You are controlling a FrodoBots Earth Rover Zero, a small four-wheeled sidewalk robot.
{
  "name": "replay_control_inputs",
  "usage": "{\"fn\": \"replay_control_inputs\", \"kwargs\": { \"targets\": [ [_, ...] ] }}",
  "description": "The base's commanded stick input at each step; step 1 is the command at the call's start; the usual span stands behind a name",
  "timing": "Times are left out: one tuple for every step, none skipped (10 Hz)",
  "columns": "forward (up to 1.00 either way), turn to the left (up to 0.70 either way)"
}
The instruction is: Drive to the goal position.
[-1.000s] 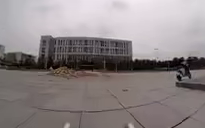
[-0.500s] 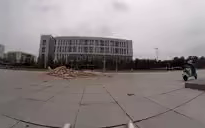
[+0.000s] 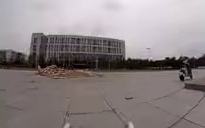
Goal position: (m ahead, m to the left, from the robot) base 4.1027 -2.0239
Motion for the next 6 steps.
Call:
{"fn": "replay_control_inputs", "kwargs": {
  "targets": [
    [0.85,0.00],
    [0.85,0.00],
    [0.85,0.00],
    [0.85,0.00],
    [0.85,0.00],
    [0.85,0.00]
  ]
}}
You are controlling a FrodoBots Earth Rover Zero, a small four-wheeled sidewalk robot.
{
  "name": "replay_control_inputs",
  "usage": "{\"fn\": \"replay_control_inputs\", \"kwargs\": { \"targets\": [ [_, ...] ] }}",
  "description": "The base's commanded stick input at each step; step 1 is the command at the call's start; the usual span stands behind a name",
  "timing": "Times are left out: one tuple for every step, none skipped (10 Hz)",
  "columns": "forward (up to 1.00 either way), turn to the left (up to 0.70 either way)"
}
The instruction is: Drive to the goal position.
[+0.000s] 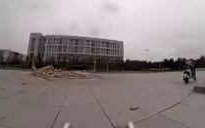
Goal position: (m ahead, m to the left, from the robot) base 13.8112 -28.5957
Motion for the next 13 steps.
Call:
{"fn": "replay_control_inputs", "kwargs": {
  "targets": [
    [0.85,0.00],
    [0.85,-0.04],
    [0.85,-0.22],
    [0.85,-0.34],
    [0.85,-0.34],
    [0.85,-0.34],
    [0.85,-0.34],
    [0.85,-0.34],
    [0.85,-0.34],
    [0.85,-0.34],
    [0.85,-0.34],
    [0.85,-0.34],
    [0.85,-0.34]
  ]
}}
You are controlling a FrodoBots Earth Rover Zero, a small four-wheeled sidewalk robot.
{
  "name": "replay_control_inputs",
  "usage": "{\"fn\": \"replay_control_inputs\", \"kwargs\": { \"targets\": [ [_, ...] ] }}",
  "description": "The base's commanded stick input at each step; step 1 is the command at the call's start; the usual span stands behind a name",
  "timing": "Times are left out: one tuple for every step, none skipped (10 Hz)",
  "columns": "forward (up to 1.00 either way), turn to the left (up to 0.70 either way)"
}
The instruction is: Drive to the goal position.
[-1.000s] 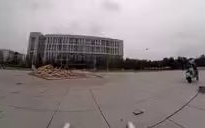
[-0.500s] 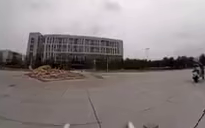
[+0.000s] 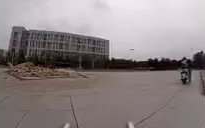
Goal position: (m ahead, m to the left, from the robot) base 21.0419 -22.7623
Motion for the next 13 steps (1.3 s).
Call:
{"fn": "replay_control_inputs", "kwargs": {
  "targets": [
    [0.85,-0.31],
    [0.85,-0.20],
    [0.85,0.00],
    [0.85,0.00],
    [0.85,0.00],
    [0.85,0.00],
    [0.85,0.00],
    [0.85,0.00],
    [0.85,0.00],
    [0.85,0.00],
    [0.85,0.00],
    [0.85,0.00],
    [0.85,-0.10]
  ]
}}
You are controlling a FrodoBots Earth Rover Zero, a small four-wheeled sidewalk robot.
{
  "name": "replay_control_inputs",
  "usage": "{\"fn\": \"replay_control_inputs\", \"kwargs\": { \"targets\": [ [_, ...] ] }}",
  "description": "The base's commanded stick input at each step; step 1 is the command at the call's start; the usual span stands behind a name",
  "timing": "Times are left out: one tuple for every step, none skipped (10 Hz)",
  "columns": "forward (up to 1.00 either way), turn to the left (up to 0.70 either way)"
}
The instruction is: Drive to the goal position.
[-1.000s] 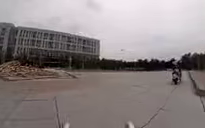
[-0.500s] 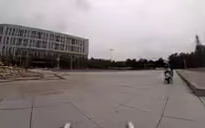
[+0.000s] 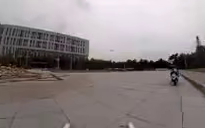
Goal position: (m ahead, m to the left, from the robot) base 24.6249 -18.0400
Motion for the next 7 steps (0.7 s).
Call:
{"fn": "replay_control_inputs", "kwargs": {
  "targets": [
    [0.85,-0.27],
    [0.85,-0.32],
    [0.85,-0.34],
    [0.85,-0.34],
    [0.85,-0.34],
    [0.85,-0.34],
    [0.85,-0.31]
  ]
}}
